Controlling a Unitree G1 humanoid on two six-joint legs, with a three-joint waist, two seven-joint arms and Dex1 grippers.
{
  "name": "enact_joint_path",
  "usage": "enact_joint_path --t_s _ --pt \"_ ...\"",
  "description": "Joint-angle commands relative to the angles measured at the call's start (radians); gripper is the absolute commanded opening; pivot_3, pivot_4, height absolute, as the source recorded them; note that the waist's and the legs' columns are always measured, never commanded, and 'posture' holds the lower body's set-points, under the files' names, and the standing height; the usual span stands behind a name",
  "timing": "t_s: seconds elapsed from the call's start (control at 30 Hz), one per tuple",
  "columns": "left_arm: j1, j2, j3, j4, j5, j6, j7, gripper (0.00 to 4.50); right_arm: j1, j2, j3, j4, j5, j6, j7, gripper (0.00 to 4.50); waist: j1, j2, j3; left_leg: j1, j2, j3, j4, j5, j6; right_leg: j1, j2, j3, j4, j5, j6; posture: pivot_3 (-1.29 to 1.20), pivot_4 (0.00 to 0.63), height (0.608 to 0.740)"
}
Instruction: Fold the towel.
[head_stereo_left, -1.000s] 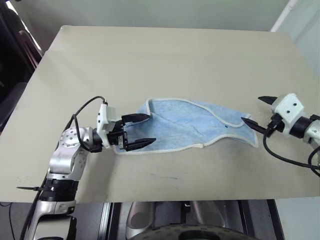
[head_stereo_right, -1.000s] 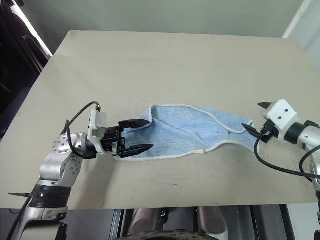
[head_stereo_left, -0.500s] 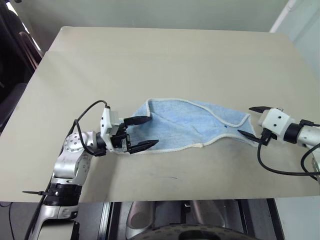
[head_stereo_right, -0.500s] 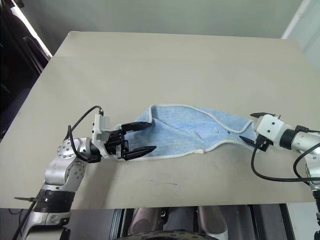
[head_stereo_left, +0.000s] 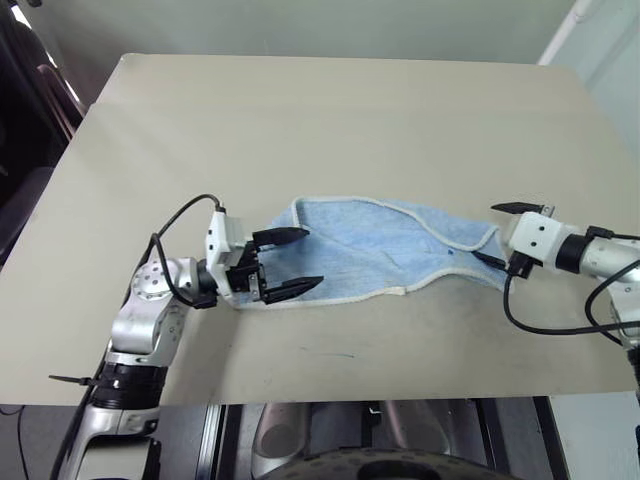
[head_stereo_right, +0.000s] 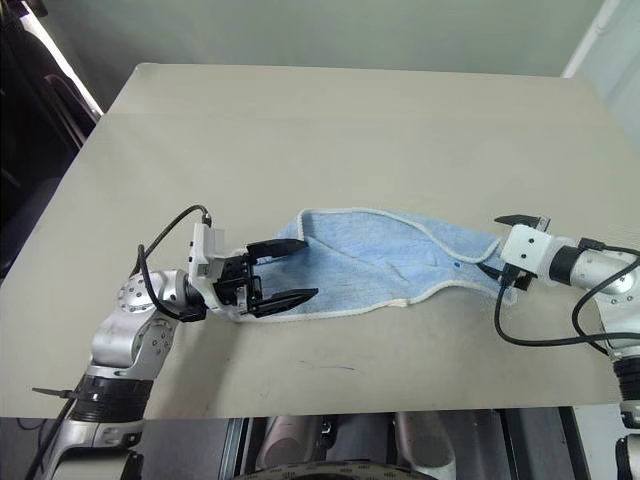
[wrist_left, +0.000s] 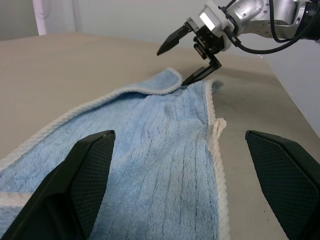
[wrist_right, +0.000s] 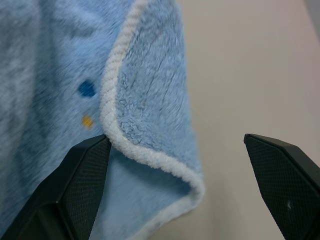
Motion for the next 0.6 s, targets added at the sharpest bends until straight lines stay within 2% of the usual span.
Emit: enact_joint_path --t_s 0.03,0.6 --pt "-0.009 -0.001 0.003 -0.041 -0.007 0.000 0.009 4.50 -0.024 0.006 -0.006 0.008 -0.010 -0.024 -0.022 4.47 0.000 0.000 0.000 0.000 0.000 0.000 0.000 0.000 0.000 0.000 0.000 0.000 0.000 0.000 0.000 0.00 0.150 0.697" --pt "-0.013 -0.012 0.008 -0.031 -0.003 -0.016 0.021 4.50 -0.102 0.059 0.023 0.059 -0.046 -0.069 -0.045 4.47 0.000 0.000 0.000 0.000 0.000 0.000 0.000 0.000 0.000 0.000 0.000 0.000 0.000 0.000 -0.001 0.00 0.150 0.697"
